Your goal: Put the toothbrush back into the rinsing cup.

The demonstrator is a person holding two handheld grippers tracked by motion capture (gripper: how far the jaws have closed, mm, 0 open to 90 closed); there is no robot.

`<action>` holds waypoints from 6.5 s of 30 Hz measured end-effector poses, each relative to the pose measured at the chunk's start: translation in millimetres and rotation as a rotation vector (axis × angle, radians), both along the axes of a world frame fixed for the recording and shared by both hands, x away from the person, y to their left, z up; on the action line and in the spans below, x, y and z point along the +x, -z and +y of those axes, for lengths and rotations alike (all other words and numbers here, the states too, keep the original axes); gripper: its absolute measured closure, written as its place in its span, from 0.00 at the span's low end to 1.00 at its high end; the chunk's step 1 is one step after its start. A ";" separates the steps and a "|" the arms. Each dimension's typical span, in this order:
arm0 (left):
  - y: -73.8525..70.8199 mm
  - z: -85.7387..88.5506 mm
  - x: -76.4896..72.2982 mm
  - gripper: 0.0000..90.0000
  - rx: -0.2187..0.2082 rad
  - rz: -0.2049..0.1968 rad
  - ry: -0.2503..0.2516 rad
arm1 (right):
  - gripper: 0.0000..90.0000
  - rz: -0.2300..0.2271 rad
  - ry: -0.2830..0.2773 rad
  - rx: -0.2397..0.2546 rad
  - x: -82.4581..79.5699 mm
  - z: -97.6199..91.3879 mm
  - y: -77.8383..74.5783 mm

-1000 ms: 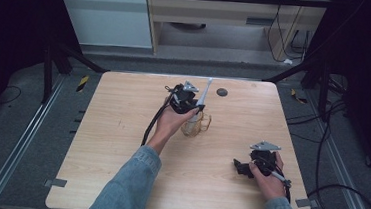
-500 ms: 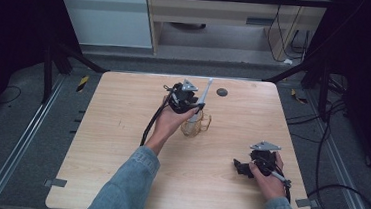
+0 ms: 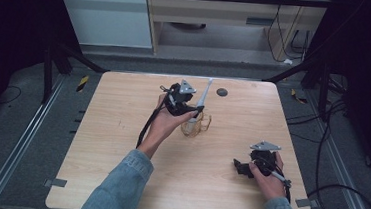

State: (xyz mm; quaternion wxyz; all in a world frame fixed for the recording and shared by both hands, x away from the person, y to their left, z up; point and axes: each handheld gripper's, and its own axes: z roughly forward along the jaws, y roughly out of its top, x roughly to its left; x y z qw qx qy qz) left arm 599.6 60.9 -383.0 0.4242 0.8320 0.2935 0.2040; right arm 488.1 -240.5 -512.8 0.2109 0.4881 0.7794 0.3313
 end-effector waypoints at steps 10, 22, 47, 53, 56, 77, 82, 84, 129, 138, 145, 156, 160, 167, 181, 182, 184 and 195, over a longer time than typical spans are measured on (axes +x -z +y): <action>-2.5 -2.5 -7.9 0.20 0.001 0.005 0.017 | 0.00 0.000 0.000 0.000 0.0 0.0 0.0; -3.9 -4.3 -18.1 0.09 0.017 0.007 0.041 | 0.00 0.000 0.000 0.000 -0.1 0.0 0.0; -1.6 25.1 -45.6 0.07 -0.002 -0.002 0.046 | 0.00 0.001 0.003 0.001 -0.3 0.2 0.0; 4.1 33.4 -47.7 0.07 -0.007 0.007 0.034 | 0.00 0.004 0.003 0.004 -0.5 0.2 -0.3; 5.6 39.4 -48.4 0.07 -0.002 0.009 0.023 | 0.00 0.004 0.002 0.004 -0.5 0.2 -0.3; 21.9 78.1 -49.4 0.07 -0.011 0.042 -0.041 | 0.00 0.005 0.004 0.006 -0.5 0.4 -0.4; 24.8 90.5 -50.0 0.07 -0.014 0.044 -0.065 | 0.00 0.004 0.003 0.005 -0.5 0.3 -0.3; 29.6 99.1 -49.1 0.07 -0.019 0.060 -0.078 | 0.00 0.002 0.003 0.002 -0.3 0.2 -0.1; 67.7 183.4 -37.7 0.08 0.053 0.174 -0.280 | 0.00 0.003 0.003 0.004 -0.4 0.2 -0.3; 80.1 192.1 -34.1 0.08 0.088 0.210 -0.299 | 0.00 0.001 0.002 0.002 -0.3 0.2 0.0; 87.3 203.2 -32.7 0.08 0.099 0.222 -0.335 | 0.00 0.000 0.002 0.001 -0.2 0.1 -0.1; 97.3 215.6 -29.6 0.08 0.106 0.225 -0.376 | 0.00 0.000 0.003 0.000 0.0 0.3 0.0; 100.7 217.1 -28.8 0.08 0.107 0.228 -0.379 | 0.00 0.000 0.003 0.000 0.0 0.3 0.0; 107.3 221.0 -26.6 0.08 0.106 0.230 -0.389 | 0.00 0.000 0.003 0.000 0.0 0.3 0.0; 117.8 227.4 -21.6 0.07 0.084 0.227 -0.412 | 0.00 0.000 0.003 0.000 0.0 0.3 0.0; 118.1 227.7 -21.5 0.07 0.083 0.224 -0.411 | 0.00 0.000 0.003 0.000 0.0 0.3 0.0; 120.0 228.5 -21.5 0.06 0.072 0.210 -0.413 | 0.00 0.000 0.003 0.000 0.0 0.3 0.0; 123.7 229.9 -22.0 0.02 0.056 0.184 -0.399 | 0.00 0.000 0.003 0.000 0.0 0.3 0.0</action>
